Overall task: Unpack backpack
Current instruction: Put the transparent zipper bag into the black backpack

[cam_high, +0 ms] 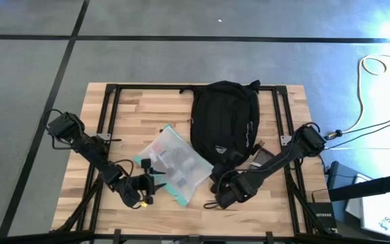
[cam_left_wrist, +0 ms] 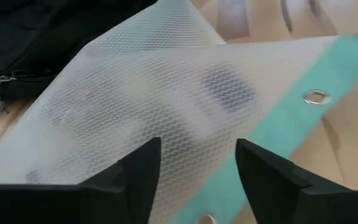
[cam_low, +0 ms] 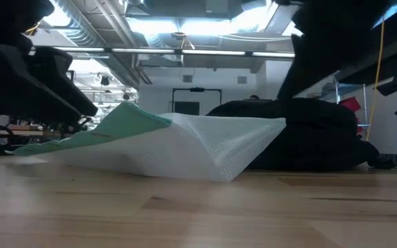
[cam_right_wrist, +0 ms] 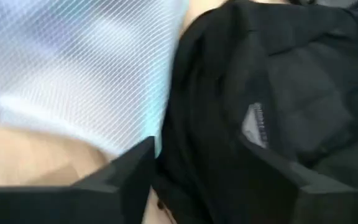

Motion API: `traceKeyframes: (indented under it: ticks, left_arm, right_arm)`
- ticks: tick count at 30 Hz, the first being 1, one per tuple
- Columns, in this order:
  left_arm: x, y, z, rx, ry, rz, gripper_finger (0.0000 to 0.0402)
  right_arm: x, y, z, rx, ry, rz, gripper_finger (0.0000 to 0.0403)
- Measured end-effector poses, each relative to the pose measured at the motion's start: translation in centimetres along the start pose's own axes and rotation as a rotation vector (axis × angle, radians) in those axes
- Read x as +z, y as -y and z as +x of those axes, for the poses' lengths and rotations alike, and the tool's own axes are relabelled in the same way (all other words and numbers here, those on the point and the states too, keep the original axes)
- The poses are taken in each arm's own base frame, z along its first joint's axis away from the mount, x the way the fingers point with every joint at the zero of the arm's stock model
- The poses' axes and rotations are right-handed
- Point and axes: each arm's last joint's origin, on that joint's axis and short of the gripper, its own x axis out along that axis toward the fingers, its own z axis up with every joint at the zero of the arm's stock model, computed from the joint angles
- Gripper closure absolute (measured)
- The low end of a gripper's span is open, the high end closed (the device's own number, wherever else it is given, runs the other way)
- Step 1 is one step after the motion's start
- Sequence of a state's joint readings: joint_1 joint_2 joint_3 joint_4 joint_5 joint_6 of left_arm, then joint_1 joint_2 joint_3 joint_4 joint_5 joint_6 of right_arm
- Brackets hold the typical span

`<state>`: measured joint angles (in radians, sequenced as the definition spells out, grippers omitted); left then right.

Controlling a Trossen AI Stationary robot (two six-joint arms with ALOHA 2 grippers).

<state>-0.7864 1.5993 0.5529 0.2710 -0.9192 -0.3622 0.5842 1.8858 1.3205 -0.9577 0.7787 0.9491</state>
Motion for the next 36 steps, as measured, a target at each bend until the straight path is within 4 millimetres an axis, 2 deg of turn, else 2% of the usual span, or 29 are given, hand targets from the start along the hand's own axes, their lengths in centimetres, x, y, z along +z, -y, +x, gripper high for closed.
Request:
traceKeyframes:
  ticks: [4,8,12,16,19,24,30,36]
  left_arm:
    - [0.0,0.1,-0.1,-0.004,0.002,0.011,0.0172]
    - [-0.1,0.2,-0.1,-0.025,-0.006,-0.017,0.0158]
    - [-0.2,0.2,-0.1,-0.062,-0.033,-0.021,0.0155]
    - [-0.5,0.1,-0.1,-0.059,-0.054,-0.036,0.0155]
    - [-0.7,0.1,-0.1,-0.054,-0.063,-0.045,0.0155]
    - [-0.7,0.0,-0.1,-0.053,-0.064,-0.043,0.0155]
    - [-0.7,0.0,-0.1,-0.054,-0.064,-0.045,0.0155]
    - [-0.7,0.0,-0.1,-0.053,-0.064,-0.045,0.0155]
  right_arm:
    - [-1.1,0.2,0.9,-0.002,-0.040,-0.075,0.0127]
    - [-1.9,0.5,1.7,-0.023,-0.068,-0.074,0.0107]
    - [-2.5,0.6,2.5,-0.022,-0.075,-0.071,0.0116]
    - [-3.3,1.1,3.4,-0.048,-0.094,-0.079,0.0143]
    - [-3.1,1.3,3.7,-0.022,-0.132,-0.041,0.0164]
    - [-2.1,1.7,3.0,0.033,-0.092,-0.030,0.0182]
    - [-1.2,2.6,1.8,0.072,-0.066,-0.025,0.0184]
    - [0.2,3.5,1.5,0.140,-0.051,-0.040,0.0185]
